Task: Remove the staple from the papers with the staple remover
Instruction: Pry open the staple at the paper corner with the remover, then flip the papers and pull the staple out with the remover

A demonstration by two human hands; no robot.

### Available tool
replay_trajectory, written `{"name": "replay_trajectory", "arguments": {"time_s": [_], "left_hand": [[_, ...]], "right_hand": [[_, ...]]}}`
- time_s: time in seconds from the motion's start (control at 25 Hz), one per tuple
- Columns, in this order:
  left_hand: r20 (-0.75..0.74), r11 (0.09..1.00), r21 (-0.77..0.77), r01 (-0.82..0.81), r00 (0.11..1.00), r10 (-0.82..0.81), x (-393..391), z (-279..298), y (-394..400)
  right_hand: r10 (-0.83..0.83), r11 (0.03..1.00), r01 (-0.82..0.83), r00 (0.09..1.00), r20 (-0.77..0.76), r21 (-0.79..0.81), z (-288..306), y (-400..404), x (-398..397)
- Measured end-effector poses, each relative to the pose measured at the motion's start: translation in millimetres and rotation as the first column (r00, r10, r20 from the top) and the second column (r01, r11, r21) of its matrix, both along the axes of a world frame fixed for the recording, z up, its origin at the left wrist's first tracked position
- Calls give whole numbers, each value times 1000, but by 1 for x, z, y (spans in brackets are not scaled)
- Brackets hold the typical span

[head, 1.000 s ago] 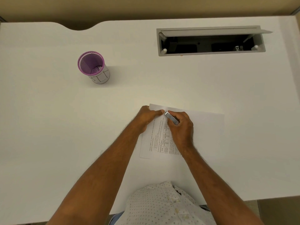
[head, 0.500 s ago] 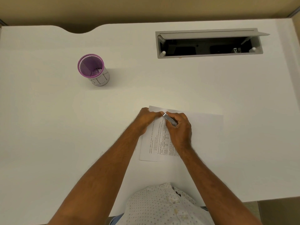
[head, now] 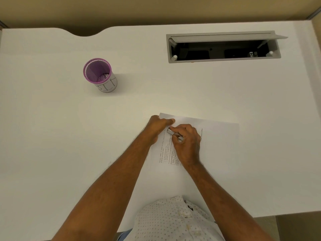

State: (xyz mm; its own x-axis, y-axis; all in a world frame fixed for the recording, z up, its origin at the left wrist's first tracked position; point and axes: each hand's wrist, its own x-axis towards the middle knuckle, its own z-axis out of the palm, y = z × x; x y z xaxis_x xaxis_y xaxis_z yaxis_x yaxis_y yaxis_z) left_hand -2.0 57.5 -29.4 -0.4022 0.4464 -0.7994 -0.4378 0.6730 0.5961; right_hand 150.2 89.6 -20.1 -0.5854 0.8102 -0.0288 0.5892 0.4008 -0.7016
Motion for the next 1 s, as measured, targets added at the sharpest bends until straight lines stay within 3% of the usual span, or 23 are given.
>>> {"name": "replay_trajectory", "arguments": {"time_s": [0.28, 0.4, 0.56, 0.68, 0.76, 0.84, 0.88, 0.92, 1.0], "left_hand": [[20, 995, 53, 88, 996, -89, -2, 6, -5], [6, 971, 141, 195, 980, -197, -5, 11, -11], [-101, 918, 246, 312, 950, -296, -6, 28, -9], [-264, 872, 277, 404, 904, -335, -8, 46, -1], [-517, 882, 201, 427, 811, -275, -1, 57, 2], [-776, 958, 91, 273, 622, -104, 13, 69, 3], [-802, 980, 119, 160, 597, 0, 23, 77, 1], [-748, 979, 194, 64, 655, 106, 34, 85, 0], [-441, 942, 334, -40, 876, 194, 52, 94, 0]], "right_hand": [[-175, 967, 157, 982, -74, -202, 11, 24, 13], [-125, 982, 121, 992, -20, -143, 22, 44, 19], [97, 995, -93, 987, 124, -43, 46, 71, 23], [144, 988, -152, 970, 197, 23, 63, 77, 27], [82, 994, -94, 978, 193, 54, 73, 77, 31], [-19, 997, 7, 987, 156, 77, 84, 77, 35], [-68, 995, 58, 989, 135, 79, 89, 75, 37], [-111, 992, 103, 987, 113, 80, 96, 73, 38], [-171, 982, 165, 982, 74, 88, 106, 65, 40]]}}
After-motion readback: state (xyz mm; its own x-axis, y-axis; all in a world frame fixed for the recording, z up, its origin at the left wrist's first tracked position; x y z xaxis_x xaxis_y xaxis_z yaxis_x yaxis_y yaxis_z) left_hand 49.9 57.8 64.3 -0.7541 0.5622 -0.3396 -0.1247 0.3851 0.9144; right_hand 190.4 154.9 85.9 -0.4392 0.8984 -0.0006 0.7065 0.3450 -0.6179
